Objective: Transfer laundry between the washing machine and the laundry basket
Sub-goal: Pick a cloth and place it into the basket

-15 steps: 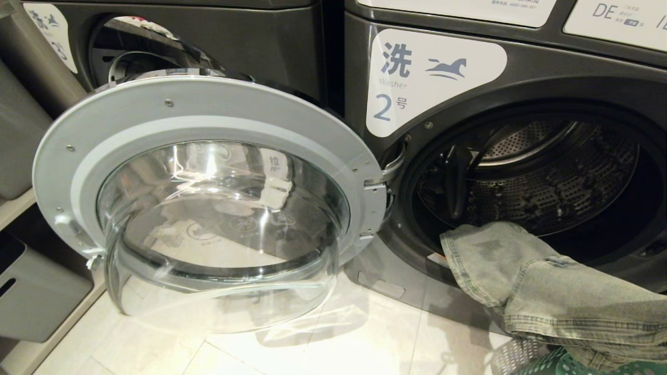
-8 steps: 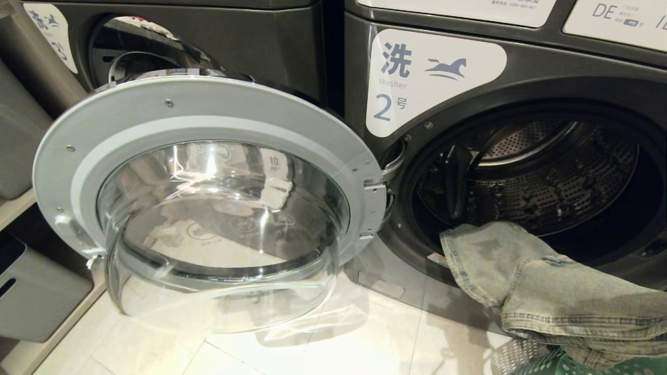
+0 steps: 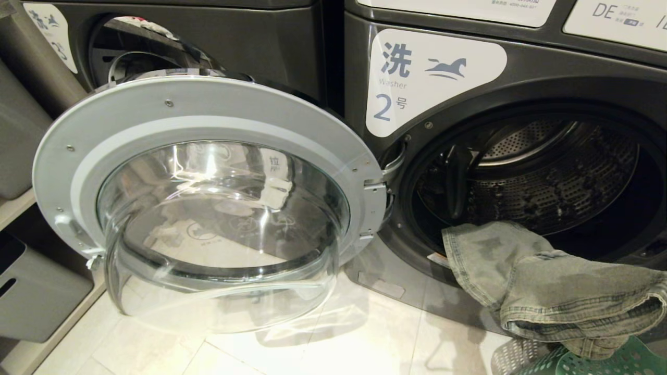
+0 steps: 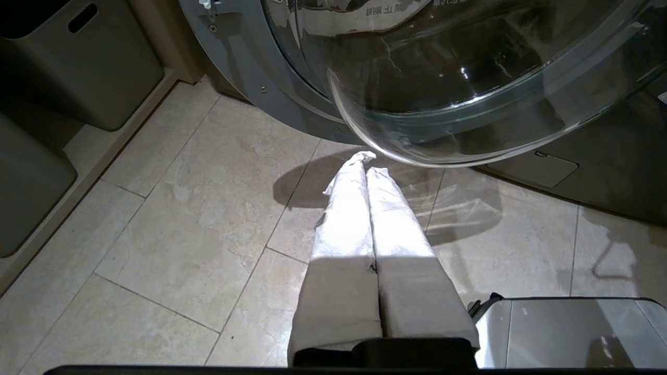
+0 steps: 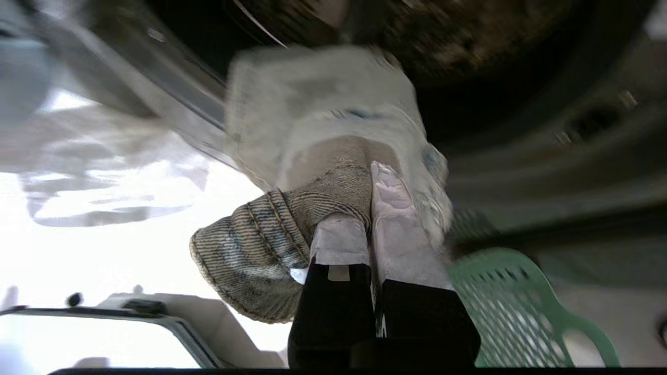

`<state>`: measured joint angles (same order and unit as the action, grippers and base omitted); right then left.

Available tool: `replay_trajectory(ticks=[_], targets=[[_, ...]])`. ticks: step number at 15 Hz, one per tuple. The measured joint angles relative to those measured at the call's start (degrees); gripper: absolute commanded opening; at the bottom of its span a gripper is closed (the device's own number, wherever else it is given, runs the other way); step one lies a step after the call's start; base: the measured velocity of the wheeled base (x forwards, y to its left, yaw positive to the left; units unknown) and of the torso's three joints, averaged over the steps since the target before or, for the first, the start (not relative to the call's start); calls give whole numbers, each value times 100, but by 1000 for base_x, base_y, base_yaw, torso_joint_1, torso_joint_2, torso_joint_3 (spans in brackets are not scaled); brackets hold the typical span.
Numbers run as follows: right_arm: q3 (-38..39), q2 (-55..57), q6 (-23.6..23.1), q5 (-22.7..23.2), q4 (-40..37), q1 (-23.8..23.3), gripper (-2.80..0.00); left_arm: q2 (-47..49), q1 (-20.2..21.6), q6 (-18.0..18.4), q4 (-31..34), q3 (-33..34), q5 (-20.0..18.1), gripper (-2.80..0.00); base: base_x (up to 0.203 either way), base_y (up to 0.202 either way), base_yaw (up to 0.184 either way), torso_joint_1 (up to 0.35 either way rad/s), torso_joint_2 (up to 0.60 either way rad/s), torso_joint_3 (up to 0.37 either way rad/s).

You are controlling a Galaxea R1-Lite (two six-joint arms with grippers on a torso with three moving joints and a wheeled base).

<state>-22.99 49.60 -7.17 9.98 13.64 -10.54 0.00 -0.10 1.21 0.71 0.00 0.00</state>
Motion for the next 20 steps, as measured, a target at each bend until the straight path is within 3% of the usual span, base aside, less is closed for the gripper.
replay_trajectory(ticks=[3, 6, 9, 12, 16, 20], targets=[[-512, -84, -2, 496, -200, 5, -280, 0, 0, 0, 0, 0, 0, -280, 0, 0, 0, 0, 0, 0], [-1540, -315, -22, 778, -1355, 2, -280, 0, 0, 1, 0, 0, 0, -280, 0, 0, 0, 0, 0, 0], [-2410, -663, -82, 886, -2381, 5, -280, 0, 0, 1, 0, 0, 0, -280, 0, 0, 0, 0, 0, 0], [-3077, -871, -95, 897, -2884, 10, -280, 0, 0, 1, -1, 0, 0, -280, 0, 0, 0, 0, 0, 0], [-3670, -1006, -95, 824, -3004, 0, -280, 0, 0, 6, 0, 0, 0, -280, 0, 0, 0, 0, 0, 0], [-3672, -1076, -97, 818, -3077, -1, -280, 0, 0, 0, -2, 0, 0, -280, 0, 0, 0, 0, 0, 0]])
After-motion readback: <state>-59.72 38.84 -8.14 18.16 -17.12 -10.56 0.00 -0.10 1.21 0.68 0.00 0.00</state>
